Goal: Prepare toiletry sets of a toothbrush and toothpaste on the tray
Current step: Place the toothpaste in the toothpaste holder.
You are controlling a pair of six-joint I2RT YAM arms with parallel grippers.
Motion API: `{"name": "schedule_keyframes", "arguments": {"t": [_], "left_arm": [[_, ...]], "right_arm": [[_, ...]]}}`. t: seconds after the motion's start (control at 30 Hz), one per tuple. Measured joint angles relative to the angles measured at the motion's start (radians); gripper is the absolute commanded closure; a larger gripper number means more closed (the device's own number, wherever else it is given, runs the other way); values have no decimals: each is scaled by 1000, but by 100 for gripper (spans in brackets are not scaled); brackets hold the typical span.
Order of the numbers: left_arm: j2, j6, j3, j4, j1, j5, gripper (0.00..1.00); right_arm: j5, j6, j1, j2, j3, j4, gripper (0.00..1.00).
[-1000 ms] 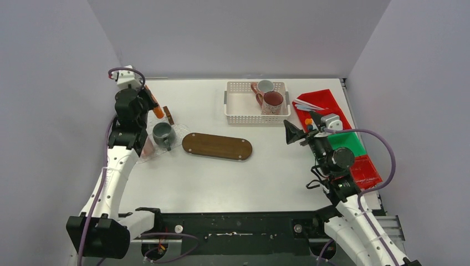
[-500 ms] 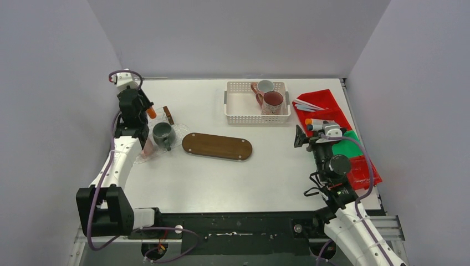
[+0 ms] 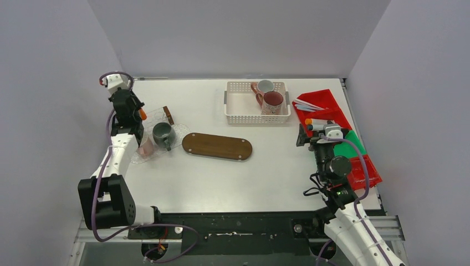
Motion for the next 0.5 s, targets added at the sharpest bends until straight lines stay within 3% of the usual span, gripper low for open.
{"name": "schedule_keyframes", "arguments": {"t": [0.5], "left_arm": [[29,-1,-41,8,71,-51,100]], "right_arm": [[-2,-12,-1,-4,-8,7,0]]}}
